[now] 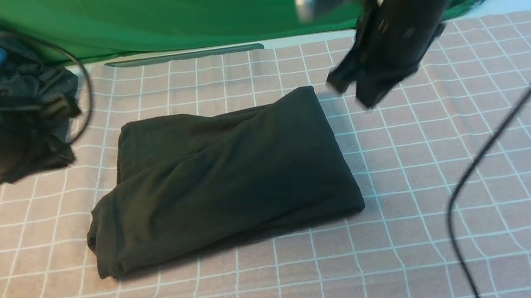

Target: Fold a long-sleeved shirt over a pink coffee tablecloth.

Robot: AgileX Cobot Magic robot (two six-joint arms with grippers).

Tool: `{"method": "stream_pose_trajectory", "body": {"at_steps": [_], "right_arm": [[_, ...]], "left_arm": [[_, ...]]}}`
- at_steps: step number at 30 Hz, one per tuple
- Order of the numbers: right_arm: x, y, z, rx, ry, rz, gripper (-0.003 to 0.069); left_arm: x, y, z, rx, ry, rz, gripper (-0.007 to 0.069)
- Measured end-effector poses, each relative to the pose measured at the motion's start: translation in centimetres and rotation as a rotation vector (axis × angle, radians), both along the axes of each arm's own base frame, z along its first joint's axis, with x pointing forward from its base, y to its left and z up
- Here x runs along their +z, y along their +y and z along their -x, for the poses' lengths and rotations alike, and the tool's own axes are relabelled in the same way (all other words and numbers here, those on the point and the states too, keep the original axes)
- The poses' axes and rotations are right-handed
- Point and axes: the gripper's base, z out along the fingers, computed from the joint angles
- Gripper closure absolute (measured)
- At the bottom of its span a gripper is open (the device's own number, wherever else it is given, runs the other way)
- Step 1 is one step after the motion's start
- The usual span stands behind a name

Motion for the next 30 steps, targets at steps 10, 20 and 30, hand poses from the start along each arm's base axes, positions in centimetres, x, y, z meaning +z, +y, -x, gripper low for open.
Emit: {"method": "stream_pose_trajectory", "body": {"at_steps": [10, 20, 30], "right_arm": [[14.5, -5.8, 10.6, -0.037, -0.450, -0.174, 0.0621], [16.4, -11.9, 21.7, -0.078, -0.921, -0.304, 0.0621], [10.5, -16.9, 32.5, -0.067, -1.487, -0.551, 0.0621]], "left_arm": [[7.7, -0.7, 7.8, -0.003, -0.295, -0.006, 0.0610], [11.7, -1.8, 14.4, -0.030, -0.538, 0.012, 0.0610], [11.2, -2.3, 18.5, -0.047, -0.624, 0.002, 0.0610]]}}
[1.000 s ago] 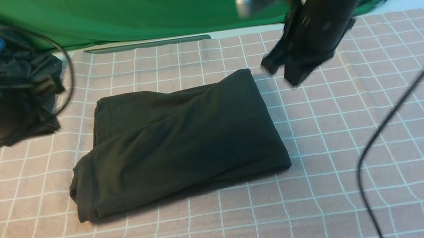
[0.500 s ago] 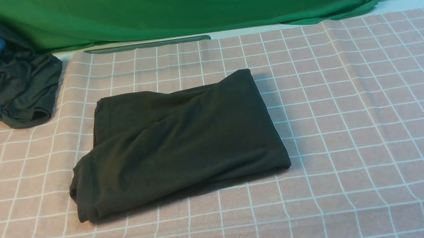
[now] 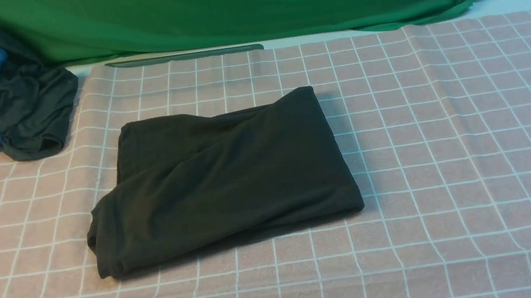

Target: Fold a long-sleeved shirt over a pink coffee tablecloth.

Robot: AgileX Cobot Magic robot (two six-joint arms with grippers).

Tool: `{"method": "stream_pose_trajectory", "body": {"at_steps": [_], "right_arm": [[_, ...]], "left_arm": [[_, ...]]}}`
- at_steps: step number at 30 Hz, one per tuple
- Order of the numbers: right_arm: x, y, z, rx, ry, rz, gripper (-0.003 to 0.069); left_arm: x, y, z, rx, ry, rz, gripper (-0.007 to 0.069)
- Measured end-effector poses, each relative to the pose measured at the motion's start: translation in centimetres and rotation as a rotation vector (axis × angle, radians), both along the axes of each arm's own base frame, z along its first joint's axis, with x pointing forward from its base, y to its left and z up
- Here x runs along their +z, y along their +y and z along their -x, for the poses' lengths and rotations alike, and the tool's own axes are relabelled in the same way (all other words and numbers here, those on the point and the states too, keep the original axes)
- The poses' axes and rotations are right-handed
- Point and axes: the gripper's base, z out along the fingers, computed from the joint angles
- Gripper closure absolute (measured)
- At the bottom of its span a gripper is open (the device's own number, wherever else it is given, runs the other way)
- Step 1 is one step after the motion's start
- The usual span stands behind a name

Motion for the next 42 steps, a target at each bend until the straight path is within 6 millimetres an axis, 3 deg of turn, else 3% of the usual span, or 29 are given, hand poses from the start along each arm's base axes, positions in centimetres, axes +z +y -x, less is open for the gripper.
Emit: {"method": "stream_pose_trajectory", "body": {"at_steps": [3, 7, 15, 36, 42], "right_arm": [[-1.4, -0.6, 1.7, 0.011, -0.095, -0.031, 0.0621], [-1.8, -1.1, 2.7, 0.013, -0.141, -0.047, 0.0621], [-1.9, -1.1, 2.8, 0.013, -0.145, -0.049, 0.0620], [-2.0, -1.1, 2.7, 0.012, -0.139, -0.045, 0.0601], [-2.0, -1.1, 2.7, 0.012, -0.138, -0.045, 0.0587]], "left_arm": [[-1.6, -0.1, 1.1, -0.004, 0.003, 0.000, 0.0610], [-3.7, -0.2, 2.5, 0.004, -0.025, -0.007, 0.0610], [-6.9, -0.1, 4.4, 0.045, -0.150, -0.001, 0.0610], [-6.8, 0.3, 4.4, 0.074, -0.177, -0.051, 0.0610], [-8.3, 0.8, 3.9, 0.100, -0.159, -0.099, 0.0610]]}}
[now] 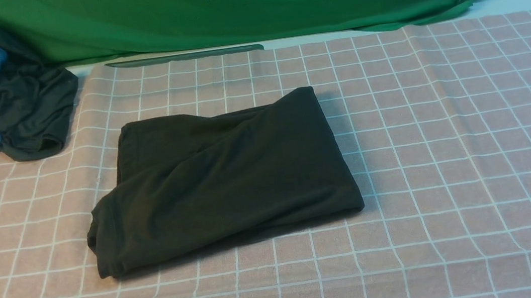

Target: Fold a long-sleeved shirt over a pink coffee tablecloth.

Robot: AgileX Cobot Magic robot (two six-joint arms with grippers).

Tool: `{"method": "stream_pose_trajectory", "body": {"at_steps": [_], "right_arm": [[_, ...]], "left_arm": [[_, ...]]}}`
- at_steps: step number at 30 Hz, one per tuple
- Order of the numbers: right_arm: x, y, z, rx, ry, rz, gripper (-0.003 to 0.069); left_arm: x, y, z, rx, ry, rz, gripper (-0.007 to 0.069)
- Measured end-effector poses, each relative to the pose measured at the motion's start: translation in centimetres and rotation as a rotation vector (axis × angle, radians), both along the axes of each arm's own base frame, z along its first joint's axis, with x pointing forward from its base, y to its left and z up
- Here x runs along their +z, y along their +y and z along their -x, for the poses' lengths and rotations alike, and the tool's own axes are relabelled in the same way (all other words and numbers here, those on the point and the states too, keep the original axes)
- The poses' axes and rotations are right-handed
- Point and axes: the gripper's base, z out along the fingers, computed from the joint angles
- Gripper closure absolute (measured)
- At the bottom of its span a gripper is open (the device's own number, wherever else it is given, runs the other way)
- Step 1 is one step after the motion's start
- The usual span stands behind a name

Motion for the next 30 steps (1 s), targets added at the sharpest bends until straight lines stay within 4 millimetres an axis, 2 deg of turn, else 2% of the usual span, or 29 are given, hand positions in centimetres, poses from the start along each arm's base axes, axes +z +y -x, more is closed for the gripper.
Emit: {"method": "stream_pose_trajectory", "body": {"at_steps": [4, 6, 7, 8, 10, 12, 15, 30], "right_arm": [[0.0, 0.0, 0.0, 0.000, 0.001, 0.000, 0.0578], [0.0, 0.0, 0.0, 0.001, 0.002, -0.001, 0.0571], [0.0, 0.0, 0.0, 0.001, 0.002, -0.001, 0.0569], [0.0, 0.0, 0.0, 0.001, 0.002, -0.001, 0.0568], [0.0, 0.0, 0.0, 0.001, 0.002, -0.001, 0.0567], [0.0, 0.0, 0.0, 0.001, 0.003, 0.000, 0.0561], [0.0, 0.0, 0.0, 0.000, 0.004, 0.000, 0.0550], [-0.1, 0.0, 0.0, 0.000, 0.008, 0.000, 0.0515]], "left_arm": [[-2.6, 0.5, -0.6, 0.031, -0.049, 0.016, 0.0610], [-4.7, 0.6, -0.8, 0.047, -0.096, 0.021, 0.0610], [-6.4, 0.7, -0.8, 0.054, -0.113, 0.020, 0.0610], [-6.3, 0.7, -0.7, 0.055, -0.119, 0.019, 0.0610], [-10.0, 0.7, -0.6, 0.060, -0.094, 0.018, 0.0610], [-12.6, 0.8, -0.6, 0.062, -0.051, 0.008, 0.0610], [-14.2, 0.8, -0.6, 0.061, 0.010, -0.006, 0.0610], [-14.5, 0.8, -0.6, 0.062, 0.020, -0.017, 0.0610]]}}
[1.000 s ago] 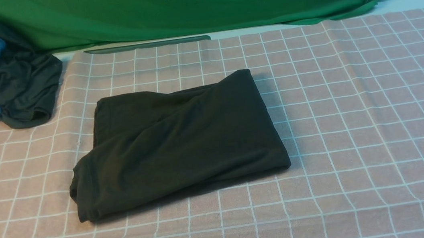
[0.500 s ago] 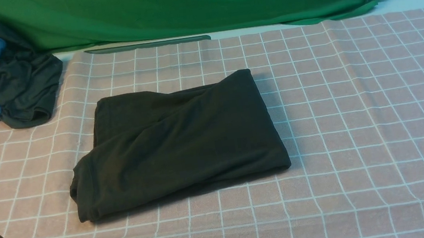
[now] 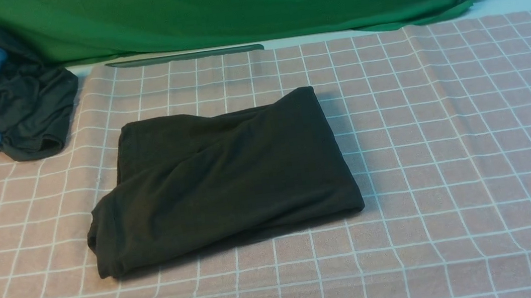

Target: Fold a long-sleeved shirt over a pink coffee tablecloth.

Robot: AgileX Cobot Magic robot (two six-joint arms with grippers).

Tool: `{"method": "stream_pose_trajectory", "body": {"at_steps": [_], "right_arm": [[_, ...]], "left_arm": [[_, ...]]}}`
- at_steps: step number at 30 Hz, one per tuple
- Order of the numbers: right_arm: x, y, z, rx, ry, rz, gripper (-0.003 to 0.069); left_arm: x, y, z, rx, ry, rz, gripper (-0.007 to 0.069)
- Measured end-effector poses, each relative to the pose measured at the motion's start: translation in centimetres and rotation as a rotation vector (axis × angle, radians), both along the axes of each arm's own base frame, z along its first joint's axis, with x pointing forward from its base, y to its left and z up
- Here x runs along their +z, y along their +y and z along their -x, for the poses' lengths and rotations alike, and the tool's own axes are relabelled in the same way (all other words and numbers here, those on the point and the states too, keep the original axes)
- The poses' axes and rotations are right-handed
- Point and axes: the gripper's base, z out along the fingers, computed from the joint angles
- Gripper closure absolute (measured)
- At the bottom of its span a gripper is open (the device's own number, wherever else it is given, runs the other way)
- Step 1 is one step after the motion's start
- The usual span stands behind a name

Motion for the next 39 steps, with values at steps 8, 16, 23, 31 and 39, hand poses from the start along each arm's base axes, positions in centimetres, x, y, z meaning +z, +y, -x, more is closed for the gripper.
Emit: {"method": "stream_pose_trajectory", "body": {"at_steps": [8, 16, 23, 31, 39], "right_arm": [[0.0, 0.0, 0.0, -0.001, 0.004, 0.001, 0.0512], [-1.0, 0.2, -0.6, -0.025, 0.077, 0.024, 0.0491], [-8.1, 1.0, -4.5, -0.223, 0.329, 0.098, 0.0466], [-20.6, 0.3, -7.0, -0.398, 0.709, 0.165, 0.0462], [-23.4, 0.1, -5.9, -0.412, 0.717, 0.111, 0.0447]], "left_arm": [[0.0, 0.0, 0.0, 0.000, 0.000, -0.001, 0.0610], [0.0, 0.0, 0.0, 0.000, 0.000, -0.001, 0.0610], [0.0, 0.0, 0.0, 0.000, -0.001, -0.001, 0.0610], [0.0, 0.0, 0.0, 0.000, -0.001, -0.001, 0.0610], [0.0, 0.0, 0.0, 0.000, -0.004, -0.001, 0.0610]]}}
